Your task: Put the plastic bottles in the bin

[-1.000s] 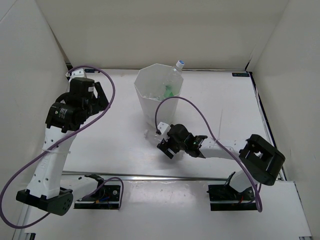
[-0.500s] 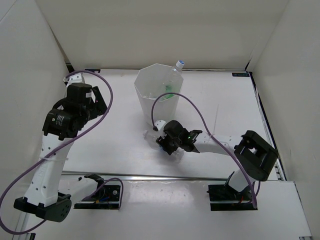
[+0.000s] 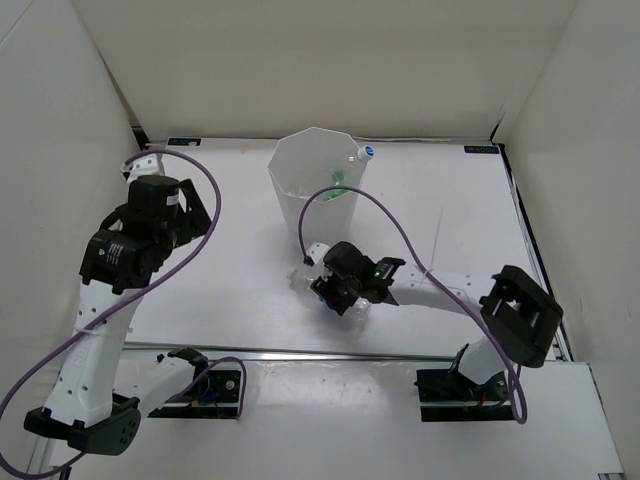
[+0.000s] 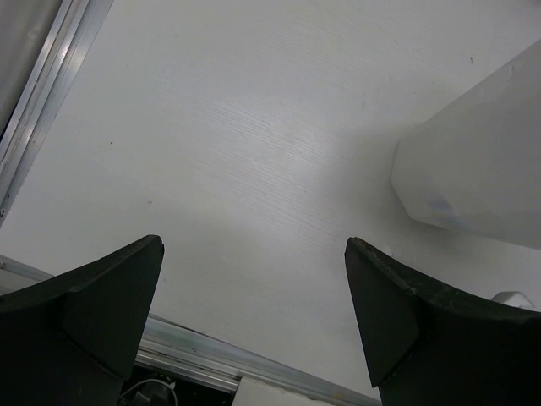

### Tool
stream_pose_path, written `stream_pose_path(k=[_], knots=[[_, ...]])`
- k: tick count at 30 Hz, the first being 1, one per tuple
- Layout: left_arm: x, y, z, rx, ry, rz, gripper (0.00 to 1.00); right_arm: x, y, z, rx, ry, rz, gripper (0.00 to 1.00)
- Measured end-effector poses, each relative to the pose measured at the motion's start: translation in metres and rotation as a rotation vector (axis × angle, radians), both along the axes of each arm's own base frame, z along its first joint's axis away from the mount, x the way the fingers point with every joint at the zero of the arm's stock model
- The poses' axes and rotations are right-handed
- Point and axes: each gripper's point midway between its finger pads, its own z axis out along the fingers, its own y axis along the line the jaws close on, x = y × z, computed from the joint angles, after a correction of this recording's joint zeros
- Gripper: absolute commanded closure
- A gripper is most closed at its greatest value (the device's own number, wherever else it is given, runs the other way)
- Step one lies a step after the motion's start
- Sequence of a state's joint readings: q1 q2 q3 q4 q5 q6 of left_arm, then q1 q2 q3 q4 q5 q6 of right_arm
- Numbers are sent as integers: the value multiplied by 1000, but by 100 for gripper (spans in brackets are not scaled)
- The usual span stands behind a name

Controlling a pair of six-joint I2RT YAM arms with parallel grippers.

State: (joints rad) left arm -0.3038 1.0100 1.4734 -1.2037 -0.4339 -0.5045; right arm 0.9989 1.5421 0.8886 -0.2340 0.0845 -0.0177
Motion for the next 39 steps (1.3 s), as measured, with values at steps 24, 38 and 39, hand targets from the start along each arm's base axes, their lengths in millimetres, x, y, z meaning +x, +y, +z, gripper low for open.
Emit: stream_pose_path(k=[24,38,39], knots=[[13,-5,-15,-35,6,34,0,9,75,371,480,-655,153,64],[13,-2,-10,-12,25,40,0,206,80,304,438,-619,-222,66],[12,-1,-9,-8,24,43,0,212,78,303,446,-607,-231,64]])
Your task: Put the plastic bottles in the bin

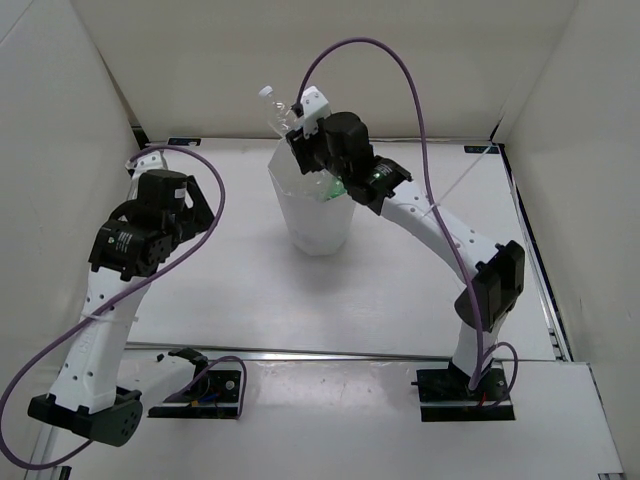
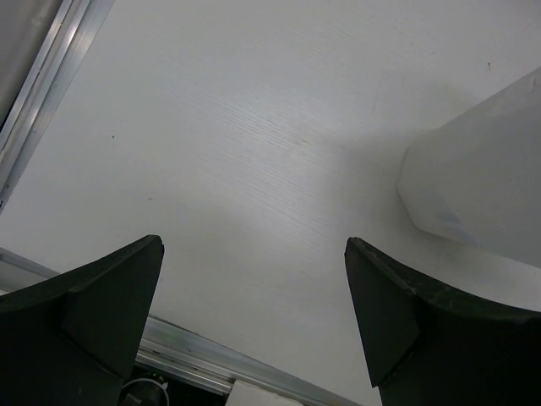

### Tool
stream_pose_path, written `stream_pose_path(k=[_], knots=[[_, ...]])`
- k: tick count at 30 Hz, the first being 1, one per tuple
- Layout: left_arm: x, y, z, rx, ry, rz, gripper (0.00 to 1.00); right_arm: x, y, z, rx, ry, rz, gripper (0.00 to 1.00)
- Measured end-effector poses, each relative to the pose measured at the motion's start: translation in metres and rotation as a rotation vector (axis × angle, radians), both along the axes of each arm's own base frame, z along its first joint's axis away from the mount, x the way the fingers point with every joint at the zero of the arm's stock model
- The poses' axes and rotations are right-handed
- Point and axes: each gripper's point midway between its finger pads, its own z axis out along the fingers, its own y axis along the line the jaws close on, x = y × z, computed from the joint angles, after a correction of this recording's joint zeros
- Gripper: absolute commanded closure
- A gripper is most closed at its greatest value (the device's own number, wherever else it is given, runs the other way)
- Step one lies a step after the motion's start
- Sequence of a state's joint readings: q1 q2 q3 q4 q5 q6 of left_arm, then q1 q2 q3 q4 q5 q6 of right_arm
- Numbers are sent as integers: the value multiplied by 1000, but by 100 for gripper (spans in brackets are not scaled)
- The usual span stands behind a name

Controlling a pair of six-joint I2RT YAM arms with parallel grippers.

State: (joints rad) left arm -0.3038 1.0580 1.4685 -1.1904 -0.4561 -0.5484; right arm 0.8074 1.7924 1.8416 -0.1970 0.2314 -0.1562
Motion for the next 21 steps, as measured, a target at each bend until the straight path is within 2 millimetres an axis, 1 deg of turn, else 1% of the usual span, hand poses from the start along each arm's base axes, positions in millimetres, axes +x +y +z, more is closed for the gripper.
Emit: stream_pose_path(k=[2,4,7,9,14,15,16,17,20,21], knots=[[-3,3,0,10,6,6,0,5,-4,0,29,21,1,62],[-5,5,-1,18,15,11,0,8,-4,6,68,23,7,57],[-7,7,-3,29,25,18,0,7,0,9,108,36,27,50],[-8,8,-3,31,25,21,0,4,4,8,125,50,44,48],[-8,8,-3,34,28,24,0,-8,9,-9,124,97,66,48],[-8,8,-3,35,28,24,0,-9,9,-14,120,109,66,46],[-8,8,-4,35,31,24,0,-10,10,-18,119,120,66,44],[-8,8,-5,36,34,25,0,-12,11,-23,116,131,69,35],[-7,8,-6,36,39,26,0,-16,10,-32,110,154,69,27],[-6,8,-6,37,42,26,0,-17,9,-34,112,162,66,18]])
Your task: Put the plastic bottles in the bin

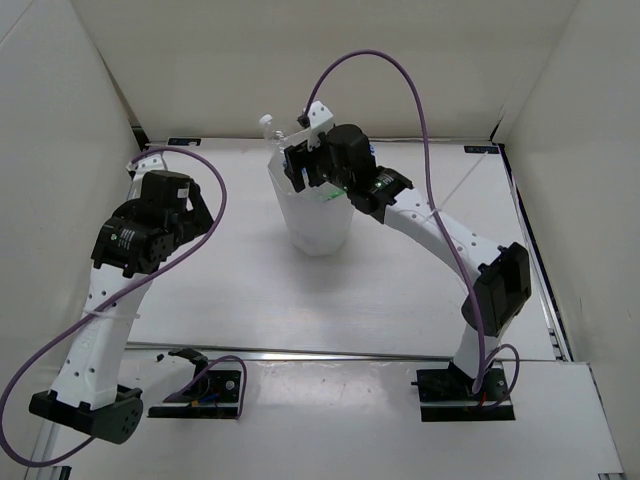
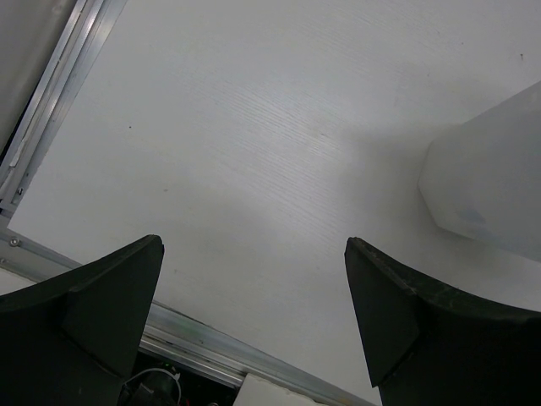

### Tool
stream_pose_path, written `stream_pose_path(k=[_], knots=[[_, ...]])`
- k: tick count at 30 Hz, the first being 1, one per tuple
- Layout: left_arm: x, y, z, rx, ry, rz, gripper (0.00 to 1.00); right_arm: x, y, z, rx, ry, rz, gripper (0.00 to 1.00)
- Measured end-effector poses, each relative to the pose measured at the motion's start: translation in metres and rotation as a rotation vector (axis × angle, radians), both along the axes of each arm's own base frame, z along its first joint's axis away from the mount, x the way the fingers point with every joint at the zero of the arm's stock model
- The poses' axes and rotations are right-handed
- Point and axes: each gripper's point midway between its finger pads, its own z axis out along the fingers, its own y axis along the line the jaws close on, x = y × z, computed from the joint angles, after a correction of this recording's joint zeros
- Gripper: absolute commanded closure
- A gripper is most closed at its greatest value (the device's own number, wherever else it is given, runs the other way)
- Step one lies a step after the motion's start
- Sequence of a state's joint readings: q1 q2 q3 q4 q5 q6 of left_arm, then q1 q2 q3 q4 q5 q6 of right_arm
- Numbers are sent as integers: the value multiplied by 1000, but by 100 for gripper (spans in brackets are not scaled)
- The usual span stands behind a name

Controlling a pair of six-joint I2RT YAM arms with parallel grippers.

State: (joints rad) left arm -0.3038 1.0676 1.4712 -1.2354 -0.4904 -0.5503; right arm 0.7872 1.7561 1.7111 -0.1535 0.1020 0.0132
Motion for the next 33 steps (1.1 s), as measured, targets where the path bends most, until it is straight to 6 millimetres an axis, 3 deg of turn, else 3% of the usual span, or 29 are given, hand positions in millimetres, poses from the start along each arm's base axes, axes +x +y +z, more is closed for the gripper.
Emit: stream_pose_path(k=[4,12,15,18,19,21,23,24,26,29,33], knots=[[1,0,-1,2,5,0,0,-4,-4,0,10,12,-11,6],[1,1,-1,4,4,4,0,-11,-19,18,39,-7,-46,3],[1,2,-1,9,2,15,0,-12,-27,40,48,-44,-63,1],[2,3,-2,12,4,23,0,-8,-41,92,97,-110,-130,1],[3,3,-2,12,7,24,0,-8,-49,116,135,-122,-161,1],[5,2,-1,12,14,27,0,-3,-85,166,234,-145,-274,1],[11,0,6,4,4,31,0,-2,-142,194,328,-129,-426,1],[13,-1,10,-3,-8,34,0,-6,-177,197,348,-108,-509,1],[18,-3,18,-23,-41,45,0,-16,-238,194,380,-82,-631,1],[20,-4,23,-60,-95,65,0,-46,-300,150,371,43,-755,1],[10,3,10,-83,-122,118,0,-72,-316,79,341,240,-755,1]])
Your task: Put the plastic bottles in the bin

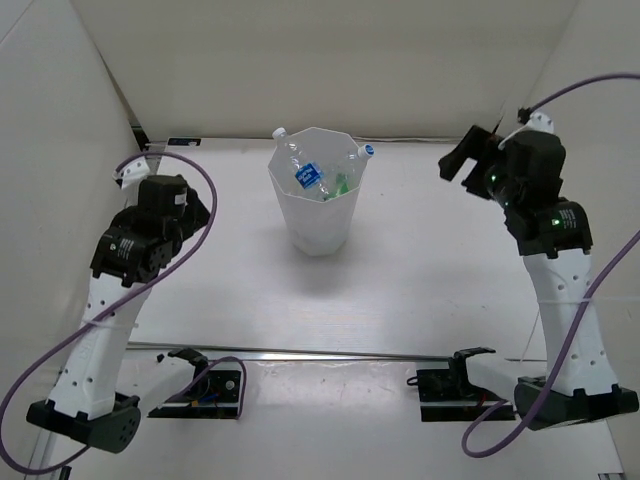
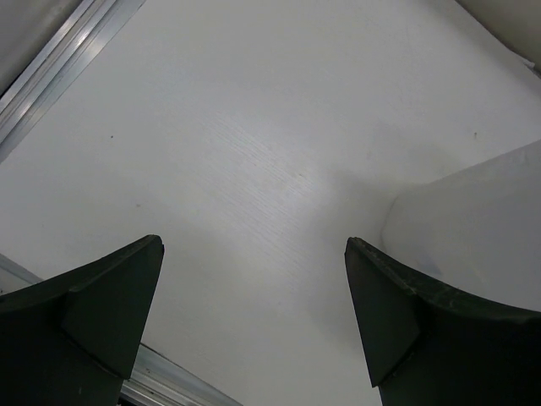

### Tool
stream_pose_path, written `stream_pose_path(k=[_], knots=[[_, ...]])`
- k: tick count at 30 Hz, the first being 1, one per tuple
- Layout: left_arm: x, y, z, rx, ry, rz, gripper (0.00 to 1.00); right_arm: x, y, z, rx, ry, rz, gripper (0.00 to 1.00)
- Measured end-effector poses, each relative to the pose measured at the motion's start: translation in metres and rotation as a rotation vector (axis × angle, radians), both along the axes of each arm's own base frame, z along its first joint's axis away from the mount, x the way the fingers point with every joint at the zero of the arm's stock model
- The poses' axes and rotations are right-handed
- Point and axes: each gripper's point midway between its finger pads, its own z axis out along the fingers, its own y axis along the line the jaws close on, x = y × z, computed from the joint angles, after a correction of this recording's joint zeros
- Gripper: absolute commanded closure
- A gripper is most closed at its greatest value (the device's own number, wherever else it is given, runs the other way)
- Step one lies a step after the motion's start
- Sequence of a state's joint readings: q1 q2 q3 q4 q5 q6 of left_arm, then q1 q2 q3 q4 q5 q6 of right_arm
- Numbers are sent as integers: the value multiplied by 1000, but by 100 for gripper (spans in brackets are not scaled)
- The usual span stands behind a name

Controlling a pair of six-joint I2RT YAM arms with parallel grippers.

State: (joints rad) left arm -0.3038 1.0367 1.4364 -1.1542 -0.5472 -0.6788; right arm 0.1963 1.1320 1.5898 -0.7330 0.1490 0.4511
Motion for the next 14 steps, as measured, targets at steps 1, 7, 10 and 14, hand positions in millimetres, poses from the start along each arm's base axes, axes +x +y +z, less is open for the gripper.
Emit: stream_pose_path(k=[1,7,10,14], knots=[[-2,4,-6,-2,-12,28,0,-4,-1,-19,14,51,13,1],[-23,28,-44,13,-57,155,0,-21,-13,-102,81,317,16,1],[-27,36,-49,3,-96,226,0,-28,-16,-124,100,388,0,1],[-25,46,-45,-11,-151,324,0,-31,-13,-132,128,425,8,1]])
